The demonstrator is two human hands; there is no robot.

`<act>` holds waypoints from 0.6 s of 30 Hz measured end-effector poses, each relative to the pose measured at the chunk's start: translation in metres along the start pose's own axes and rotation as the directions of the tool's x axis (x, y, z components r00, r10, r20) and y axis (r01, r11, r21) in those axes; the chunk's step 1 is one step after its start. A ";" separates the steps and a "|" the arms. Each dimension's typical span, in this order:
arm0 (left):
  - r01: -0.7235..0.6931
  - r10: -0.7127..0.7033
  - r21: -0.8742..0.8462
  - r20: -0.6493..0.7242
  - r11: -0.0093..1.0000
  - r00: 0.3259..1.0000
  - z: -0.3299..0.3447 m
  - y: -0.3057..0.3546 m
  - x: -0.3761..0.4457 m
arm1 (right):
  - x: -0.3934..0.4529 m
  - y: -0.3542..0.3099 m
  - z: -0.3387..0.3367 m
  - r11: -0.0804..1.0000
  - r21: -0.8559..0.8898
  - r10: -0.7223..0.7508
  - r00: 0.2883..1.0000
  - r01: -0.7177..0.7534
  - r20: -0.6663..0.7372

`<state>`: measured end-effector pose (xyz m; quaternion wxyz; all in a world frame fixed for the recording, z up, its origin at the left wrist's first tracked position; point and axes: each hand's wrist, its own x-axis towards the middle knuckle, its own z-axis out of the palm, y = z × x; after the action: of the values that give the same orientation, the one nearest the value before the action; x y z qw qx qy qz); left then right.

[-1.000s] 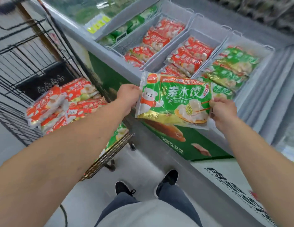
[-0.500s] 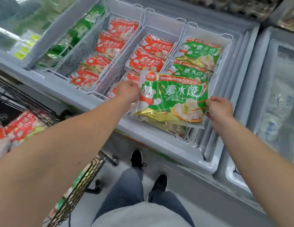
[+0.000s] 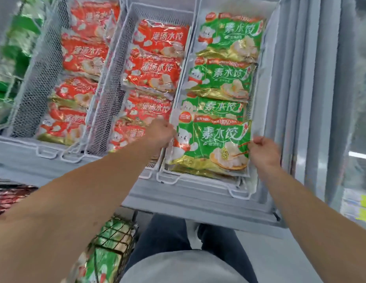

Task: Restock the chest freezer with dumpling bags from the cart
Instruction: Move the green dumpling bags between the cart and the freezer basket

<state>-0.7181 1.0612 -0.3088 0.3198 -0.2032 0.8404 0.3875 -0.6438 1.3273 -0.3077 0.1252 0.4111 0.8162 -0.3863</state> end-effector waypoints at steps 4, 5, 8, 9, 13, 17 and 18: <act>-0.164 0.186 0.553 0.017 0.817 0.982 0.001 -0.003 0.014 | 0.003 0.003 0.019 0.901 -0.307 -0.236 0.940 0.306 0.247; -0.218 0.249 0.571 0.025 0.792 0.968 0.004 -0.001 0.016 | 0.005 0.002 0.026 0.875 -0.325 -0.261 0.915 0.359 0.308; -0.405 0.393 0.664 0.178 0.629 0.902 0.018 0.004 0.023 | 0.015 0.002 0.041 0.762 -0.464 -0.233 0.860 0.452 0.455; -0.447 0.402 0.715 0.249 0.538 0.881 0.023 0.005 0.022 | 0.019 0.002 0.043 0.705 -0.508 -0.240 0.841 0.495 0.486; -0.513 0.311 0.808 0.427 0.290 0.849 0.043 -0.005 0.024 | 0.020 0.012 0.052 0.643 -0.601 -0.117 0.836 0.475 0.536; -0.528 0.293 0.833 0.469 0.164 0.833 0.053 -0.020 0.029 | 0.006 0.027 0.055 0.655 -0.626 -0.066 0.857 0.423 0.510; -0.529 0.296 0.835 0.473 0.152 0.830 0.054 -0.021 0.030 | 0.005 0.029 0.055 0.657 -0.626 -0.071 0.861 0.420 0.503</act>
<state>-0.7065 1.0873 -0.3673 0.3375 0.3047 0.8853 -0.0971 -0.6304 1.3002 -0.3628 0.3994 0.1139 0.9000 -0.1322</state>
